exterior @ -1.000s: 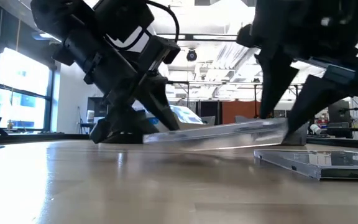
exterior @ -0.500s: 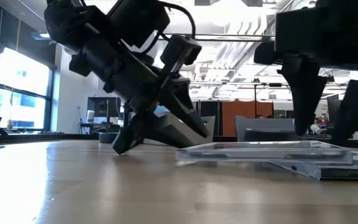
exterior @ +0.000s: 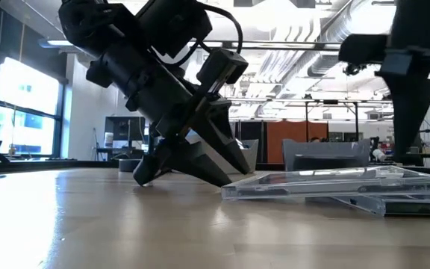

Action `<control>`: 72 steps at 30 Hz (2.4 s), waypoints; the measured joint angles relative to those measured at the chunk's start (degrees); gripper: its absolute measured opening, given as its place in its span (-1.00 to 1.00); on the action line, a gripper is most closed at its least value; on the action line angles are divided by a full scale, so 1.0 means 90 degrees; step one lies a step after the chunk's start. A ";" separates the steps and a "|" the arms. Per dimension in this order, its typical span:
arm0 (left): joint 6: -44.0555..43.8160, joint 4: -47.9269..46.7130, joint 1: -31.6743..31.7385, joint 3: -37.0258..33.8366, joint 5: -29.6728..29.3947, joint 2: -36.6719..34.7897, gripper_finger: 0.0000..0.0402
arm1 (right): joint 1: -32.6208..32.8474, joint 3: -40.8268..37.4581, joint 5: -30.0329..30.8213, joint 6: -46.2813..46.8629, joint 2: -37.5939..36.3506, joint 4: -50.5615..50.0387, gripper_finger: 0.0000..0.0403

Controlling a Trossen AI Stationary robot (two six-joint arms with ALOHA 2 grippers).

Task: Pick & place jewel cases by type
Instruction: Put the left black CD case into the black bin

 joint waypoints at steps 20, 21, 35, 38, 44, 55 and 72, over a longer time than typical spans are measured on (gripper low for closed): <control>-0.0038 0.0083 0.0005 -0.0018 -0.0034 0.0002 -0.38 | 0.0151 0.0005 0.0831 -0.1254 0.0100 0.0239 -0.16; -0.0038 0.0086 0.0005 -0.0019 -0.0034 0.0002 -0.38 | 0.0165 0.0002 0.0846 -0.1241 0.0100 0.0163 -0.16; -0.0204 0.0163 0.0007 -0.0032 -0.0223 0.0007 -0.38 | 0.0130 -0.0671 0.0872 -0.1478 0.0102 0.0253 -0.16; -0.0236 0.0201 0.0007 -0.0032 -0.0301 0.0010 -0.38 | 0.0097 -0.0994 0.1377 -0.1537 0.0092 0.0257 -0.16; -0.0408 0.0226 0.0013 -0.0032 -0.0331 0.0012 -0.38 | -0.0028 -0.1249 0.1735 -0.1581 0.0095 0.0400 -0.16; -0.0393 0.0292 0.0380 -0.0027 -0.0047 0.0015 -0.38 | -0.0051 -0.1254 0.2083 -0.2359 0.0095 0.1310 -0.16; -0.0310 0.0480 0.0427 -0.0032 0.0287 0.0023 -0.38 | 0.0111 -0.1256 0.3375 -0.2359 0.0104 0.1979 -0.20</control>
